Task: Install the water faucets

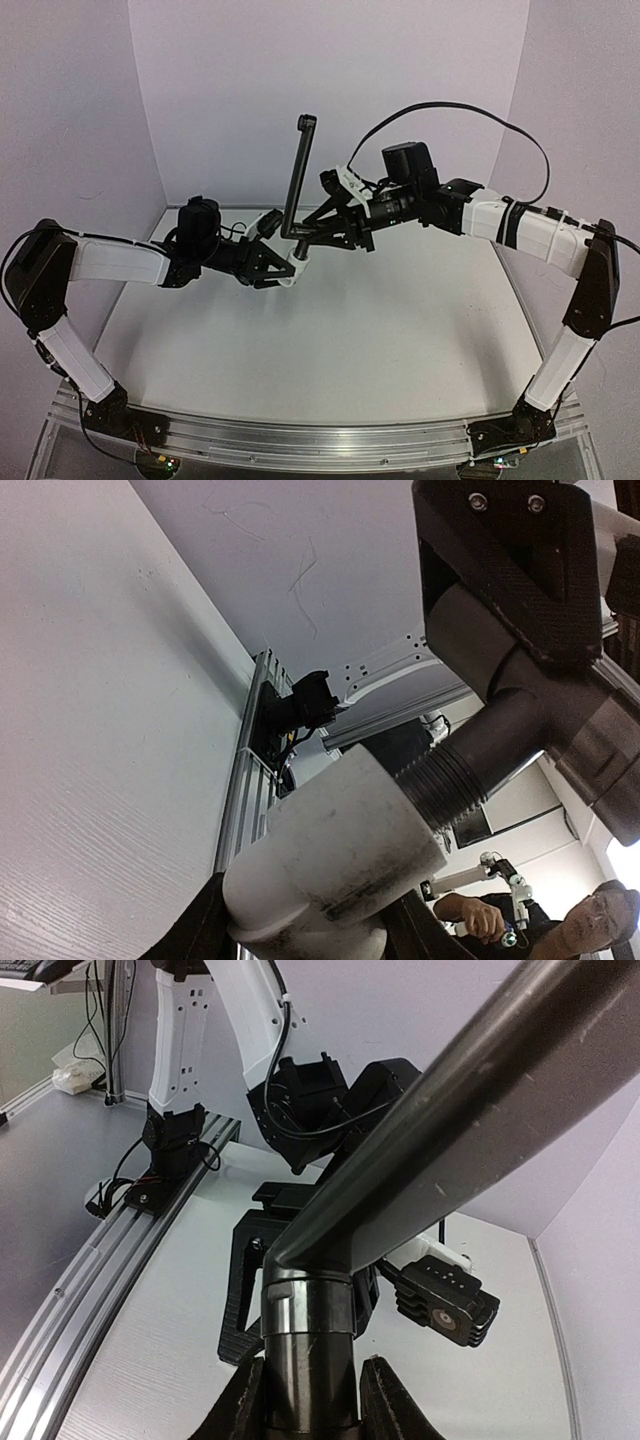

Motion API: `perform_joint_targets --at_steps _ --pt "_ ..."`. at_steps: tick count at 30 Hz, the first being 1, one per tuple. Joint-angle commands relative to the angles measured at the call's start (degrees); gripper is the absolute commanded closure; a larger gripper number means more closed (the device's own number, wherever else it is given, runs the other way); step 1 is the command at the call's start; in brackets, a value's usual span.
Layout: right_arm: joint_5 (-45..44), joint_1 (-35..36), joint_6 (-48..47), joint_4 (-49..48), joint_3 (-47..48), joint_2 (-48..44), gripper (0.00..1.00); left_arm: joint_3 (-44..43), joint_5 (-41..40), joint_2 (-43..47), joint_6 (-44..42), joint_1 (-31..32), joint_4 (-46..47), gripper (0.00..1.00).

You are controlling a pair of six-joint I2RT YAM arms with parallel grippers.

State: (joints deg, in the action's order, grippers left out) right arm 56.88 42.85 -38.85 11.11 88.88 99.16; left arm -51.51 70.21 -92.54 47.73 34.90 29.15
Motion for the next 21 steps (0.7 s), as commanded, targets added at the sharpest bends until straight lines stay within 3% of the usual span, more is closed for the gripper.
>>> perform_joint_targets --at_steps 1,11,21 --pt "-0.2 0.5 3.1 -5.8 0.1 0.9 1.00 -1.0 0.4 4.2 -2.3 0.1 3.8 1.00" --pt "-3.1 1.1 2.8 -8.3 -2.5 -0.1 1.00 0.1 -1.0 4.2 2.5 0.1 9.5 1.00" --pt "-6.4 2.0 12.8 -18.5 -6.0 1.8 1.00 0.6 -4.9 5.2 1.7 -0.6 9.3 1.00"
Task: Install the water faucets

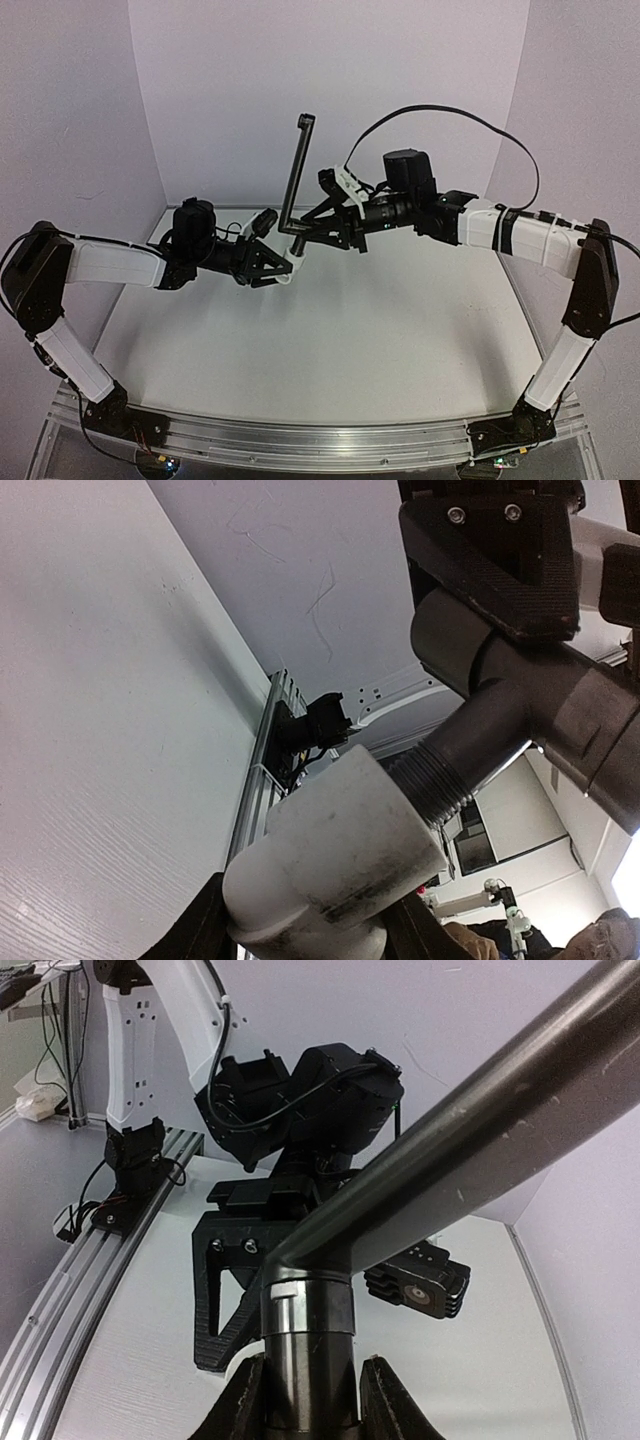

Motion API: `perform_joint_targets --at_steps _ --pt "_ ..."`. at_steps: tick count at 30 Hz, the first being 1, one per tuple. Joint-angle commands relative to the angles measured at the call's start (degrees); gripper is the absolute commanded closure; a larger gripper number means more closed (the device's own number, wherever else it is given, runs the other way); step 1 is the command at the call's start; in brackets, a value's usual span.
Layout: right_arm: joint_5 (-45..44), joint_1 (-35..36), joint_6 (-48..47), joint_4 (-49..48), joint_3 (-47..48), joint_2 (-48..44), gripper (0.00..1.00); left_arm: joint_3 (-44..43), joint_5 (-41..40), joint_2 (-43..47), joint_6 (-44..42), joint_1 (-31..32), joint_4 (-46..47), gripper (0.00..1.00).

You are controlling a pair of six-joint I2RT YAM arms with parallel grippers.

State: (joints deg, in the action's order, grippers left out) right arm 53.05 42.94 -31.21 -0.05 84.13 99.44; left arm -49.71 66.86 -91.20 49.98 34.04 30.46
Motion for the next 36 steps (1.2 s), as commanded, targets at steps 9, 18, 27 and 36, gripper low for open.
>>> perform_joint_targets --at_steps 9,18,27,36 --pt "-5.1 2.9 8.0 -8.1 -0.4 3.4 1.00 -1.5 -4.5 4.5 -1.8 -0.4 5.7 1.00" --pt "-9.2 4.2 9.4 -8.2 0.6 5.8 1.00 -2.2 -8.7 5.7 -3.3 -0.6 2.3 1.00" --pt "-14.3 5.7 13.3 -11.0 0.8 8.2 1.00 -2.1 -12.4 6.9 -3.8 -0.8 1.8 1.00" --pt "-17.4 7.0 19.2 -15.0 0.9 10.4 1.00 -1.2 -14.7 8.3 -4.0 -0.8 2.5 1.00"
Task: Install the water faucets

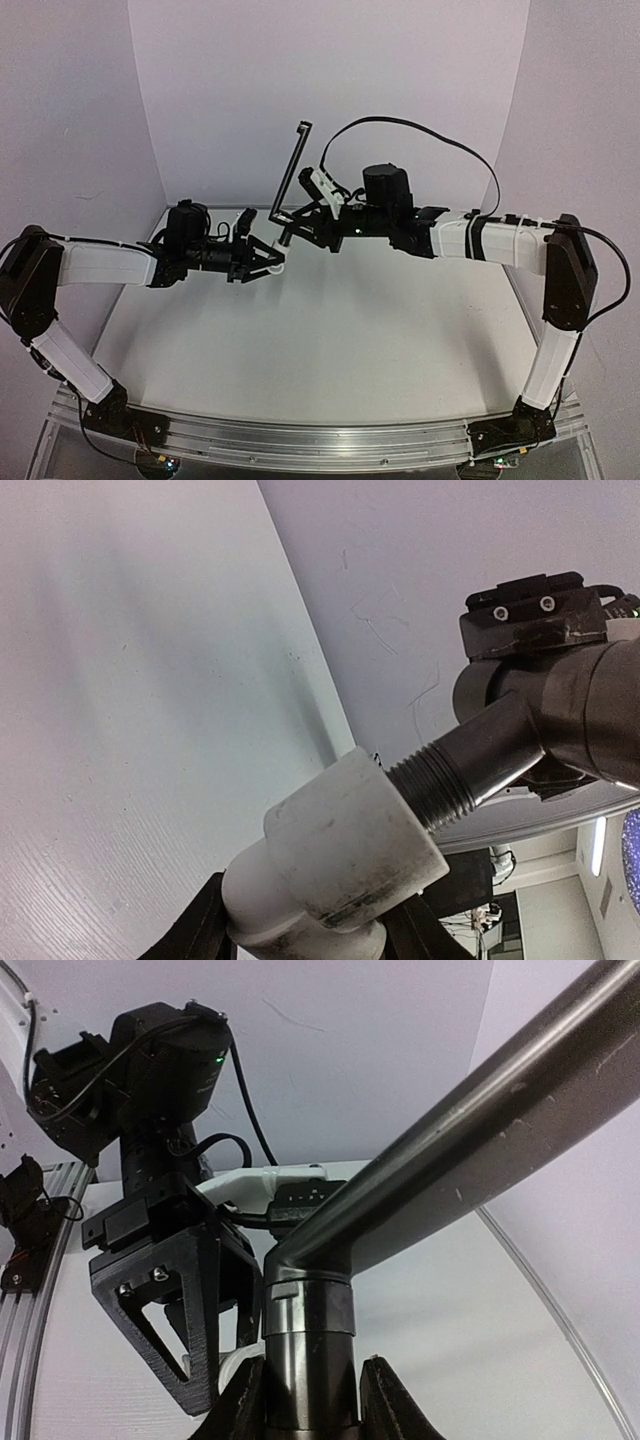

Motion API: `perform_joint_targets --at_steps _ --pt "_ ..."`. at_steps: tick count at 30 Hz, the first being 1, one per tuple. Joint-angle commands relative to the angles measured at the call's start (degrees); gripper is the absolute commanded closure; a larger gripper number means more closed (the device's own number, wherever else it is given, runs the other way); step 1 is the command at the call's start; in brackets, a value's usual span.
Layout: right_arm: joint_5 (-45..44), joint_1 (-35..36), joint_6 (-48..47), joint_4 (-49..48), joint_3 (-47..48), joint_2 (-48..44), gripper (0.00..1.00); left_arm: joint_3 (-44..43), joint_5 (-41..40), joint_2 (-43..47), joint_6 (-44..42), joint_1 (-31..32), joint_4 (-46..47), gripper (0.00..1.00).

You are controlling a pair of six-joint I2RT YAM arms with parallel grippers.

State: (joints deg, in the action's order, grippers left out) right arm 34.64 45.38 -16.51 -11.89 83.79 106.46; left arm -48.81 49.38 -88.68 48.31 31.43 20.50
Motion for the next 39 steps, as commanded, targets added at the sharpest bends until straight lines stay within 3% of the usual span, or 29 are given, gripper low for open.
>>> perform_joint_targets --at_steps 1,39 --pt "1.0 4.6 5.1 -3.5 1.4 3.8 1.00 -2.1 2.6 5.9 -2.4 1.8 12.4 1.00" --pt "-10.7 7.9 23.7 -1.5 9.2 11.6 1.00 -4.1 -10.1 9.8 -12.8 1.8 0.3 1.00"
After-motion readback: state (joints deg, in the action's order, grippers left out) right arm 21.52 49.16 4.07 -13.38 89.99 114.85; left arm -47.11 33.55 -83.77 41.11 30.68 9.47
